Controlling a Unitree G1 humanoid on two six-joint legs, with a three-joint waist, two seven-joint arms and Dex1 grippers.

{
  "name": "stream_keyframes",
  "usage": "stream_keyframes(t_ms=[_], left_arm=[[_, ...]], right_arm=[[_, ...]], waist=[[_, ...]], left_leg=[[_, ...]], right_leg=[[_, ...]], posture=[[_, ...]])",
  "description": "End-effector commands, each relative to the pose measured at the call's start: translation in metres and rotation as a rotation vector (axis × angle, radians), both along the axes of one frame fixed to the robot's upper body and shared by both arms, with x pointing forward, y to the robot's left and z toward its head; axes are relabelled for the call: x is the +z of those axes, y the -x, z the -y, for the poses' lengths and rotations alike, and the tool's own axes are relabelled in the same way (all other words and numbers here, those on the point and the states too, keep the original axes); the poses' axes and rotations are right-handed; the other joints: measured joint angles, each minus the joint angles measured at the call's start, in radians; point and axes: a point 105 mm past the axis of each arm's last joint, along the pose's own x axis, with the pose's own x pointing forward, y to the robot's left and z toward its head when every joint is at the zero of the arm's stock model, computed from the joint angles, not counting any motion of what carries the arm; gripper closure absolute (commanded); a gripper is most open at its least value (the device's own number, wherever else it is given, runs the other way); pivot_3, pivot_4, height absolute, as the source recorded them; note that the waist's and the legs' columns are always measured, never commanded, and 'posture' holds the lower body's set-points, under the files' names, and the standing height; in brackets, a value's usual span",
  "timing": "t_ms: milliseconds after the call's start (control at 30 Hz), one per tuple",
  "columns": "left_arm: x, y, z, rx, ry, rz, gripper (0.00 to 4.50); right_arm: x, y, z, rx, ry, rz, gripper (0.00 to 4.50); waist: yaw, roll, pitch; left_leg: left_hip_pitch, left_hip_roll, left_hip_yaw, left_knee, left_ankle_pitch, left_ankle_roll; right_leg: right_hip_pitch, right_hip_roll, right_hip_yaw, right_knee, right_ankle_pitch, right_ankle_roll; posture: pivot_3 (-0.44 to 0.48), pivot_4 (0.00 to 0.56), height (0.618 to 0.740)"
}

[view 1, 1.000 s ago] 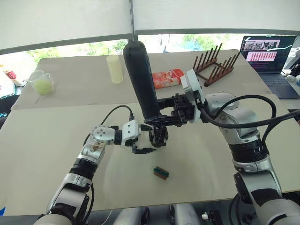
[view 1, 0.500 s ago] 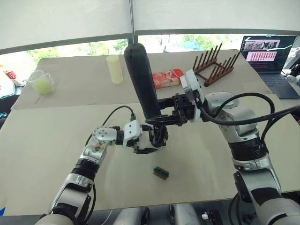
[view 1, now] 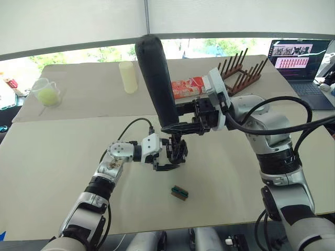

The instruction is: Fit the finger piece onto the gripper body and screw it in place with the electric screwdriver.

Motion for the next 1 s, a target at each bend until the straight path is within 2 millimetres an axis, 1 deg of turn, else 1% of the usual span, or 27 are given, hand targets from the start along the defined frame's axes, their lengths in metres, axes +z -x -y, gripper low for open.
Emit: stream_keyframes(t_ms=[33,233,667,1000], left_arm=[[0.008,-0.002,0.006,-0.018,0.01,0.038,0.0],[0.008,-0.002,0.006,-0.022,0.012,0.037,0.0],[0.009,-0.003,0.004,-0.015,0.006,0.046,0.0],[0.01,-0.003,0.004,-0.014,0.006,0.051,0.0]], right_arm=[[0.025,0.013,0.002,0.029,-0.065,0.07,2.6],[0.026,0.015,0.0,0.018,-0.087,0.043,2.6],[0.012,0.011,-0.002,-0.014,-0.095,0.004,2.6],[0.008,0.01,-0.003,-0.021,-0.097,-0.001,2.6]], waist=[[0.0,0.0,0.0],[0.0,0.0,0.0],[0.0,0.0,0.0],[0.0,0.0,0.0]], left_leg=[[0.0,0.0,0.0,0.0,0.0,0.0],[0.0,0.0,0.0,0.0,0.0,0.0],[0.0,0.0,0.0,0.0,0.0,0.0],[0.0,0.0,0.0,0.0,0.0,0.0]], right_leg=[[0.0,-0.001,0.0,0.0,0.0,0.0],[0.0,-0.002,0.0,0.0,0.0,0.0],[0.0,-0.002,0.0,0.0,0.0,0.0],[0.0,-0.002,0.0,0.0,0.0,0.0]], posture=[[0.0,0.15,0.74],[0.0,0.15,0.74],[0.0,0.15,0.74],[0.0,0.15,0.74]])
